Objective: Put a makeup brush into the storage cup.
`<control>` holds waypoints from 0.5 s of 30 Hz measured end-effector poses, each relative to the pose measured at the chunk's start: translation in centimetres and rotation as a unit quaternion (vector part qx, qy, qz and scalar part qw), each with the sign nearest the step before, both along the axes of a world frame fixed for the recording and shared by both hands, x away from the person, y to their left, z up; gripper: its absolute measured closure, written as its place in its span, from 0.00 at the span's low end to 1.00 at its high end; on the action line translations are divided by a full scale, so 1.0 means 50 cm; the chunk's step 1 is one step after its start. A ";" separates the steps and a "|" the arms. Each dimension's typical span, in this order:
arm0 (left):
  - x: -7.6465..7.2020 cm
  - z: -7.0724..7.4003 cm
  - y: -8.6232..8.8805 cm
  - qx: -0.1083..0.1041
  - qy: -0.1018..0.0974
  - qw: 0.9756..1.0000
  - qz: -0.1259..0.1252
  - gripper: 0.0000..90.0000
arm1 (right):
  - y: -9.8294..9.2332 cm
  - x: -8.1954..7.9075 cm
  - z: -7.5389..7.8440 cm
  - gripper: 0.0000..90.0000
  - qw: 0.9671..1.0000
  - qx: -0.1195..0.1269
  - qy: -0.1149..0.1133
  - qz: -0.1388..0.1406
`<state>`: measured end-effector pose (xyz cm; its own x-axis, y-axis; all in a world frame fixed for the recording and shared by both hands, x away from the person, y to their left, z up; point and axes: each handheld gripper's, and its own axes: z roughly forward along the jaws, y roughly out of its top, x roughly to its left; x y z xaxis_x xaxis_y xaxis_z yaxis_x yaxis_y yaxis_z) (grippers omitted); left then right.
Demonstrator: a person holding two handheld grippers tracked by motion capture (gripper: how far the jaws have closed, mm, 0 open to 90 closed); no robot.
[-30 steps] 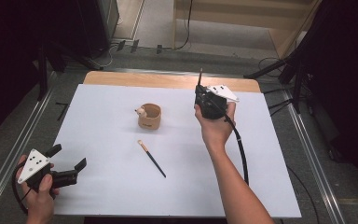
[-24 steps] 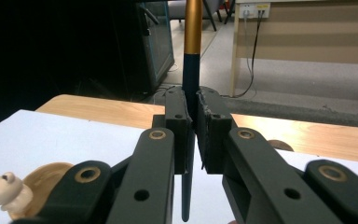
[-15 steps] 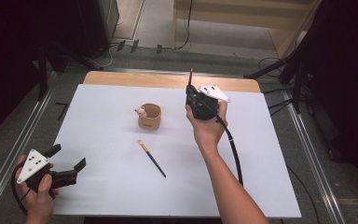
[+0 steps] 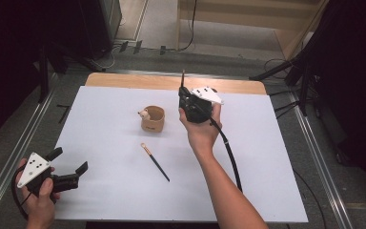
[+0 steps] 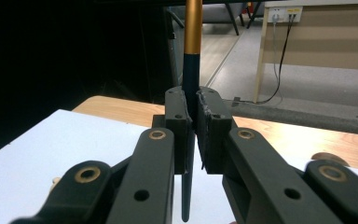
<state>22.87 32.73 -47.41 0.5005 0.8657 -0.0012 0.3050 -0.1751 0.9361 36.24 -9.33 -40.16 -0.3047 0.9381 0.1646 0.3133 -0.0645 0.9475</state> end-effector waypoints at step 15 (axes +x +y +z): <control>0.000 0.000 0.004 -0.004 -0.001 1.000 0.002 0.00 | 0.049 0.008 -0.002 0.94 1.000 0.005 -0.001 0.022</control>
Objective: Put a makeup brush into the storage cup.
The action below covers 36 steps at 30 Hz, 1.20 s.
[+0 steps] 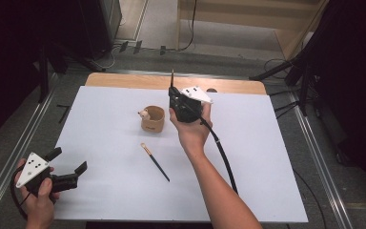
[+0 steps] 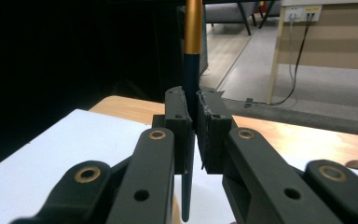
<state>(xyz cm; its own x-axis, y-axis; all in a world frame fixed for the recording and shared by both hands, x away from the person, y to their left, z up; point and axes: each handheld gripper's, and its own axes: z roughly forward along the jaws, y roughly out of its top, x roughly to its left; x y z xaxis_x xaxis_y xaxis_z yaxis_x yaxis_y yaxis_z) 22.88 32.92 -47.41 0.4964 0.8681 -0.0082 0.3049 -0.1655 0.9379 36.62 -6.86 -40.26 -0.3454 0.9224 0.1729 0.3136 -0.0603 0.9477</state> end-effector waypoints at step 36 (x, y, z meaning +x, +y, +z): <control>-0.001 0.000 0.005 -0.004 0.000 1.000 0.002 0.00 | 0.069 0.012 -0.057 0.94 0.999 -0.014 0.010 0.036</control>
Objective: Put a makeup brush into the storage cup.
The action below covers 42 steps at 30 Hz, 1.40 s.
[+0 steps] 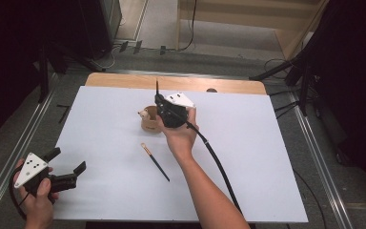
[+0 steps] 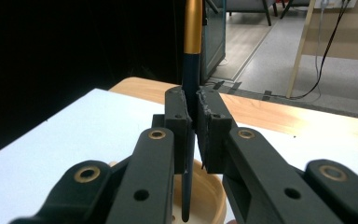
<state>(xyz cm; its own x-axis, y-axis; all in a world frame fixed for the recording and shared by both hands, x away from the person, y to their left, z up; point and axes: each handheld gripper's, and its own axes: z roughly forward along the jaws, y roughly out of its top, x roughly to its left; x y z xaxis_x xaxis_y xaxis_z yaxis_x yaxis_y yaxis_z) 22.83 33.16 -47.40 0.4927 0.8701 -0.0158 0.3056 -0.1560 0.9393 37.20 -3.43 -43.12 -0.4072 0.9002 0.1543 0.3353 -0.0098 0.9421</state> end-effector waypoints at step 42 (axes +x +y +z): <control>0.000 0.000 -0.001 0.004 -0.002 1.000 0.000 0.00 | -0.007 -0.002 -0.079 0.91 0.999 0.003 0.043 0.015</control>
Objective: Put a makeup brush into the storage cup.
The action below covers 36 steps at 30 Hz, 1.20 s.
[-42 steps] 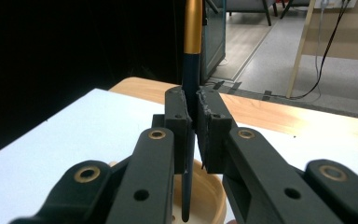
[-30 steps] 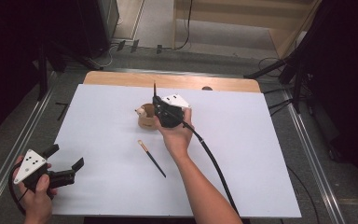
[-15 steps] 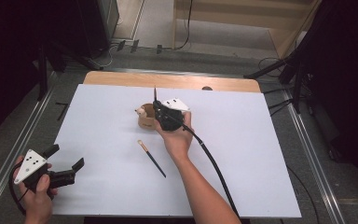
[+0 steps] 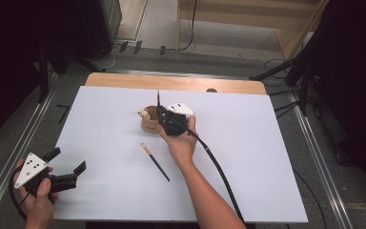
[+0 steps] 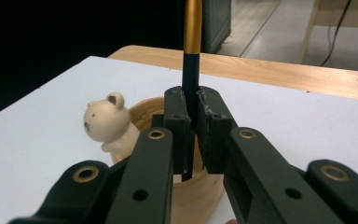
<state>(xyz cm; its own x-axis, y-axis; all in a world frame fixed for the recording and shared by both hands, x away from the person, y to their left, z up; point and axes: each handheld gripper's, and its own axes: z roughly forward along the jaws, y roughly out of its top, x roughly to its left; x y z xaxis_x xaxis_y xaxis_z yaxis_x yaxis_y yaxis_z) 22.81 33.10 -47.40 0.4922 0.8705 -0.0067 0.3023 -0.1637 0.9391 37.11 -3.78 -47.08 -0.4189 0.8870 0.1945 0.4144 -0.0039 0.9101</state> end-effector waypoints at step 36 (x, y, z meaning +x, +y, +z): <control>-0.004 -0.001 0.004 0.002 0.000 1.000 0.001 0.00 | -0.071 -0.079 0.054 0.00 0.995 -0.024 -0.021 0.098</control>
<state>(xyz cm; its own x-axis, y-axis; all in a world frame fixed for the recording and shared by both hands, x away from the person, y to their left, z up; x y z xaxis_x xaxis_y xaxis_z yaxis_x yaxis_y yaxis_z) 22.60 33.31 -47.47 0.4898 0.8718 -0.0027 0.3028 -0.1672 0.9383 33.18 -7.34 -44.39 -0.5918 0.7950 0.1334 0.3653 0.1170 0.9235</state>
